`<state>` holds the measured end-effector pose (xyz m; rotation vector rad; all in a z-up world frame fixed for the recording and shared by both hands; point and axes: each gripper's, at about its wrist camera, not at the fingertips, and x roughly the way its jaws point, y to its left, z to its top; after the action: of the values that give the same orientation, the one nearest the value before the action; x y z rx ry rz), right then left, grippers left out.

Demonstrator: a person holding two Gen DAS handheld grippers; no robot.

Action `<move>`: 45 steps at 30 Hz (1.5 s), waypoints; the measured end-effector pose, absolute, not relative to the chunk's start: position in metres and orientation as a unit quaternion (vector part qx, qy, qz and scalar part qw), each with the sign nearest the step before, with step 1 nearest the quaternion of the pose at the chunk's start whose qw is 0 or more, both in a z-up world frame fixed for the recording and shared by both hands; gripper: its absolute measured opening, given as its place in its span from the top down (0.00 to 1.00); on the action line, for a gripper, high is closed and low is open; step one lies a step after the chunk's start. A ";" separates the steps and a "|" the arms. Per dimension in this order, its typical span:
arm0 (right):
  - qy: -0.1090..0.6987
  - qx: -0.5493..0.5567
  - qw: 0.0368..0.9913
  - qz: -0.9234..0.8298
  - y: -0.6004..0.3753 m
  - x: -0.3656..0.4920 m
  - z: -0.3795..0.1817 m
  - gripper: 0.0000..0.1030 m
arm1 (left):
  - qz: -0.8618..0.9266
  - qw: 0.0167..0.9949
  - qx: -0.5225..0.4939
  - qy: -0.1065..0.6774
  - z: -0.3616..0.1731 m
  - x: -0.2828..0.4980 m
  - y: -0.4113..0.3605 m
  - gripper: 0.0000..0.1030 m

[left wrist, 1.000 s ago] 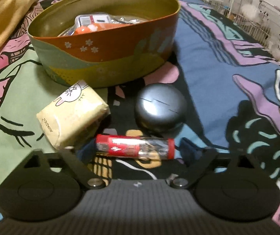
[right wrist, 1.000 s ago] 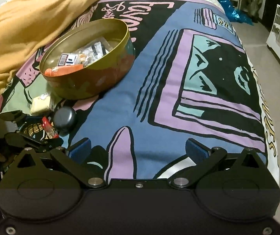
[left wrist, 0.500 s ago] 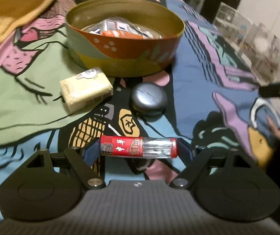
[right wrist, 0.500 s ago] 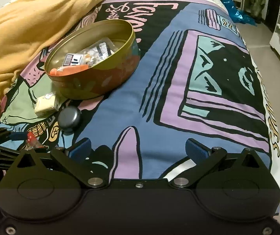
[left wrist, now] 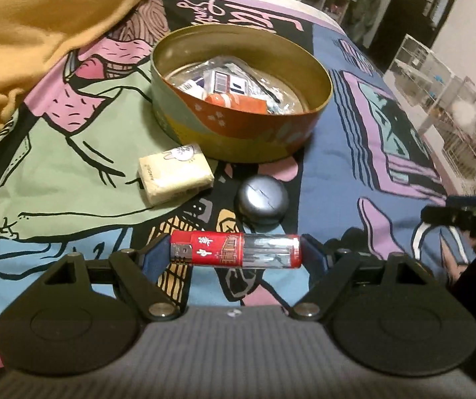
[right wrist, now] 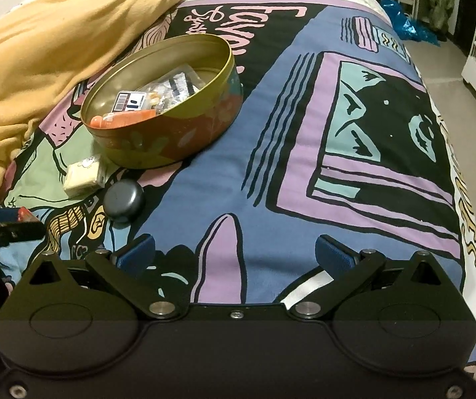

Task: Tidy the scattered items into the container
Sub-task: 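Carry the red-and-clear cylinder with the left gripper over the tin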

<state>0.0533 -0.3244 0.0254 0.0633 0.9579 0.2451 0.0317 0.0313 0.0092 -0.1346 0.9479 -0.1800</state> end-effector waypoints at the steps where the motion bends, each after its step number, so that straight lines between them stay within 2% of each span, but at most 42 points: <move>1: 0.460 0.031 0.879 0.118 -0.325 0.053 0.025 0.00 | -0.082 0.884 -0.067 0.455 0.011 0.032 0.032 0.20; 16: 0.461 0.038 0.879 0.119 -0.327 0.055 0.024 0.00 | -0.055 0.879 -0.093 0.464 0.031 0.043 0.042 0.20; 45: 0.461 0.076 0.876 0.120 -0.337 0.057 0.021 0.00 | -0.077 0.908 -0.043 0.409 0.098 0.089 0.009 0.20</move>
<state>0.0571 -0.3365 0.0214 0.1589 0.9615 0.2499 0.0892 0.0090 0.0979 -0.0890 0.8432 -0.1595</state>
